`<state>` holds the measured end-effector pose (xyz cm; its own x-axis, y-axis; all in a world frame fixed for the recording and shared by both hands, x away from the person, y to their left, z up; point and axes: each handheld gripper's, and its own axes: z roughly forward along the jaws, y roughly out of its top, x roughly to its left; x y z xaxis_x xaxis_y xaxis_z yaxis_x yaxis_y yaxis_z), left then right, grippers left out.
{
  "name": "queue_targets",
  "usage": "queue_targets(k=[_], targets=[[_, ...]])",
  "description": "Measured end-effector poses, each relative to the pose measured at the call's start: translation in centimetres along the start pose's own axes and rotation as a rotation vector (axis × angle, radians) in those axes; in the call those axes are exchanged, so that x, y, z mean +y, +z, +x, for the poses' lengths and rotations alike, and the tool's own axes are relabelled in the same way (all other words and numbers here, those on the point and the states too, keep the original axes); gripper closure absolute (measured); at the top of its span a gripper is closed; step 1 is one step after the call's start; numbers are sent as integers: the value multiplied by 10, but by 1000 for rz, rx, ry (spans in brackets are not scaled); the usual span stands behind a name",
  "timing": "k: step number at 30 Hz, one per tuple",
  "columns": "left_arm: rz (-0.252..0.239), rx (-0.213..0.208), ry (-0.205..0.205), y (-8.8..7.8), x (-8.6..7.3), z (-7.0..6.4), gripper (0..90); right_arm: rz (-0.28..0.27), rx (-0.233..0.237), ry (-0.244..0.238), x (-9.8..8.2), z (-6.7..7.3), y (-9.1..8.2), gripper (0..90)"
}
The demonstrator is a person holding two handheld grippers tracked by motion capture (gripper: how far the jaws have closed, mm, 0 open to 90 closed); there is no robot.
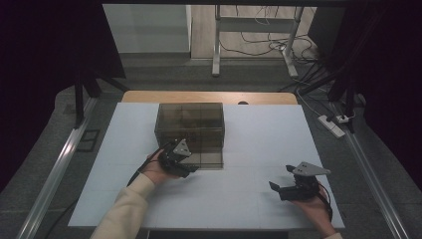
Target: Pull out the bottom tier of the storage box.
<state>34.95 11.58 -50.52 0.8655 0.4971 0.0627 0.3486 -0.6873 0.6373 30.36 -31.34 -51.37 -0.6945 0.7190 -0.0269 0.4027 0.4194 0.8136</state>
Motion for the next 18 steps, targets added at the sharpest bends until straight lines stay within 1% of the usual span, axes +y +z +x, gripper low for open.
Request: queue_targets(k=[2, 5, 7, 9, 13, 15, 18], targets=[[-5, 9, -5, -2, 1, -1, 387, -2, 3, 2, 0, 0, 0, 74], [-24, 14, -37, -8, 1, -1, 373, -7, 8, 6, 1, 0, 0, 74], [-46, 12, -58, -11, 1, -1, 372, -13, 12, 6, 2, 0, 1, 75], [-60, 9, -69, -14, 1, -2, 372, -12, 15, 7, 3, 0, 1, 74], [-75, 10, -82, -21, 2, -3, 368, -12, 17, 0, 3, 1, 2, 74], [-84, 1, -91, -25, 1, -3, 367, -17, 16, 2, 3, 1, 2, 74], [-96, -3, -91, -29, 1, -4, 366, -14, 14, 0, 3, 1, 1, 74]])
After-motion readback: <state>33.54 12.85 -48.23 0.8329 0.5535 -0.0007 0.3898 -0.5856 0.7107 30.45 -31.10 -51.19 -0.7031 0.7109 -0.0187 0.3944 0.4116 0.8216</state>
